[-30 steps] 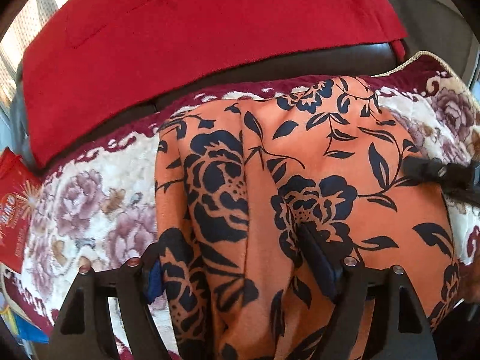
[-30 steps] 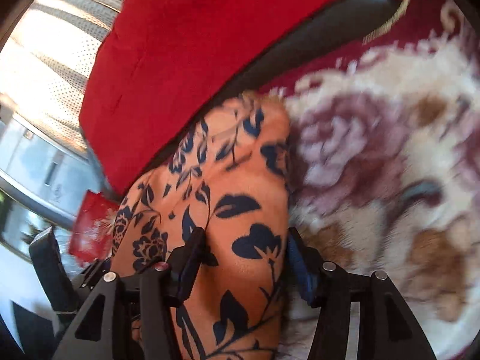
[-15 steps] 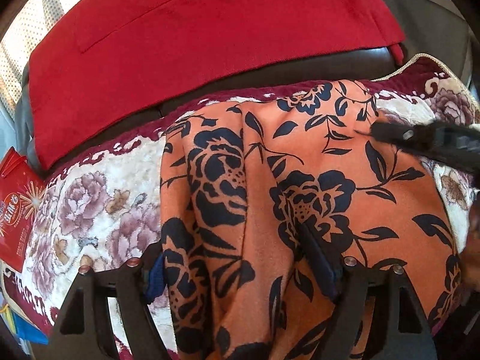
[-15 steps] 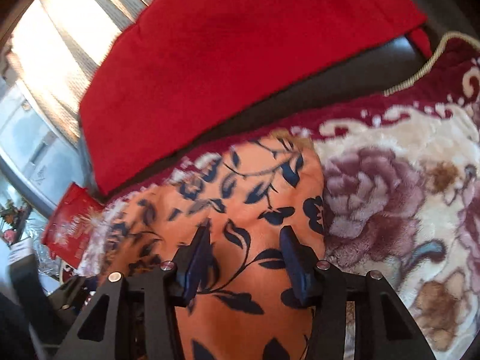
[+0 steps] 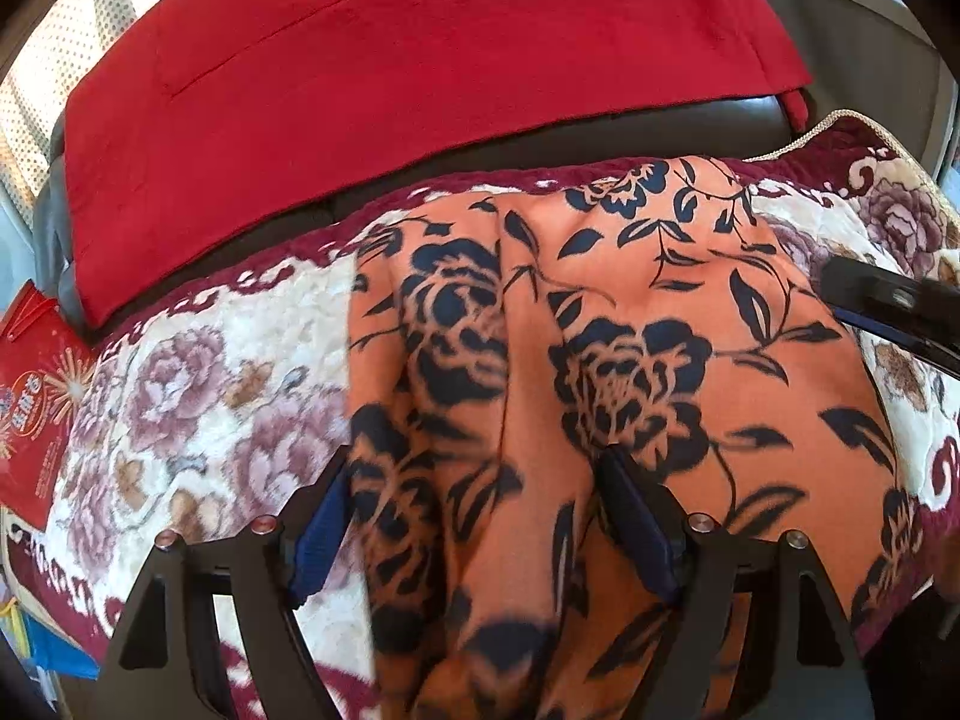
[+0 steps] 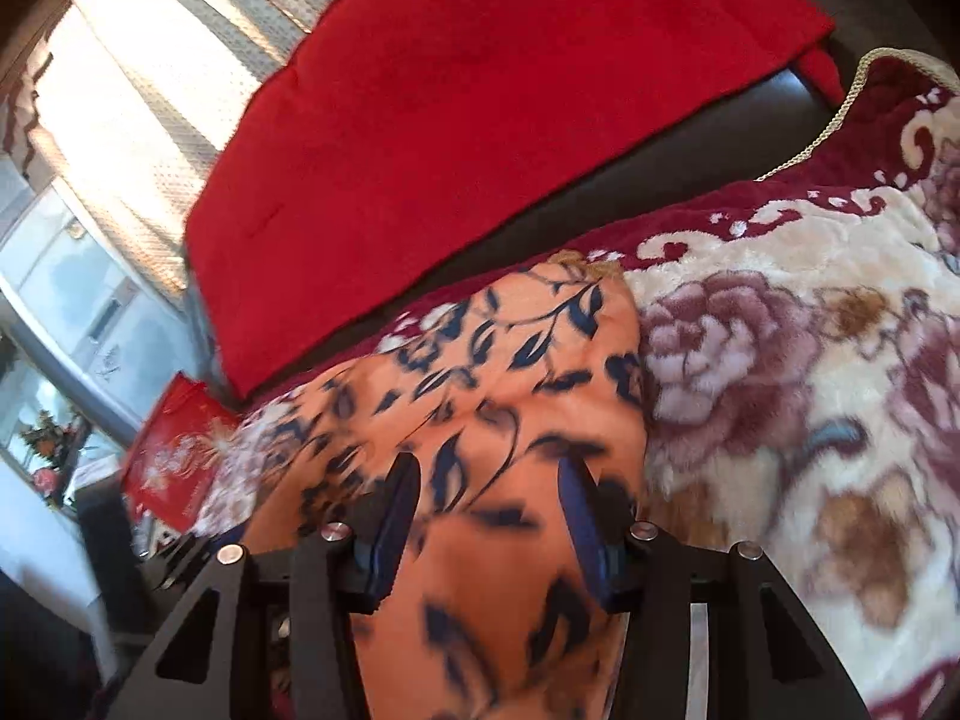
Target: Fold small clothes
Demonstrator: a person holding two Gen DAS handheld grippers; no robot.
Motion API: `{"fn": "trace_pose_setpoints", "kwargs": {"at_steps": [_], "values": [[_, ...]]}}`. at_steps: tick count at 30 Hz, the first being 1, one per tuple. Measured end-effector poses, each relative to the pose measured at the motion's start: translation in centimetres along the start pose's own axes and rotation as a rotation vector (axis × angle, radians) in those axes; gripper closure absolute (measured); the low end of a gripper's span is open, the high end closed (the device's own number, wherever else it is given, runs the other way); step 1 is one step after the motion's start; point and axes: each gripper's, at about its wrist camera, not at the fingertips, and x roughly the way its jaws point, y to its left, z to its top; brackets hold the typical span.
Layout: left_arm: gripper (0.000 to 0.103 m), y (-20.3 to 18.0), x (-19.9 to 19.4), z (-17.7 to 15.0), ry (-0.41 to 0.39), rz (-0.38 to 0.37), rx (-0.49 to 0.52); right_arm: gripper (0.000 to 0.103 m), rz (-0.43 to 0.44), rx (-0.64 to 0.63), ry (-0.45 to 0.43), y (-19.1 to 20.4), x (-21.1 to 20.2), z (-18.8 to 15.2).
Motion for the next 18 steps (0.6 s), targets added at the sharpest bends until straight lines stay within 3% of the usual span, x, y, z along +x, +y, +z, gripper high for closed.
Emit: {"fn": "trace_pose_setpoints", "kwargs": {"at_steps": [4, 6, 8, 10, 13, 18], "values": [[0.022, 1.9, -2.1, -1.9, -0.010, -0.016, -0.018, 0.052, 0.002, -0.063, 0.020, 1.6, -2.8, -3.0], [0.021, 3.5, -2.9, -3.1, -0.026, -0.065, -0.073, 0.052, -0.018, -0.089, 0.066, 2.0, -2.7, -4.8], [0.009, 4.4, -2.4, -4.2, -0.015, -0.061, -0.090, 0.051, -0.065, -0.115, 0.082, 2.0, -1.9, -6.4], [0.008, 4.4, -1.3, -4.8, 0.024, -0.075, -0.073, 0.052, -0.085, -0.153, 0.087, 2.4, -1.8, -6.6], [0.008, 5.0, -2.1, -4.8, 0.045, -0.105, -0.117, 0.052, -0.070, -0.106, 0.079, 2.4, -2.8, -6.4], [0.009, 5.2, -6.4, -4.4, -0.048, -0.004, -0.064, 0.052, -0.046, -0.062, 0.040, 2.6, -5.6, -6.7]]}}
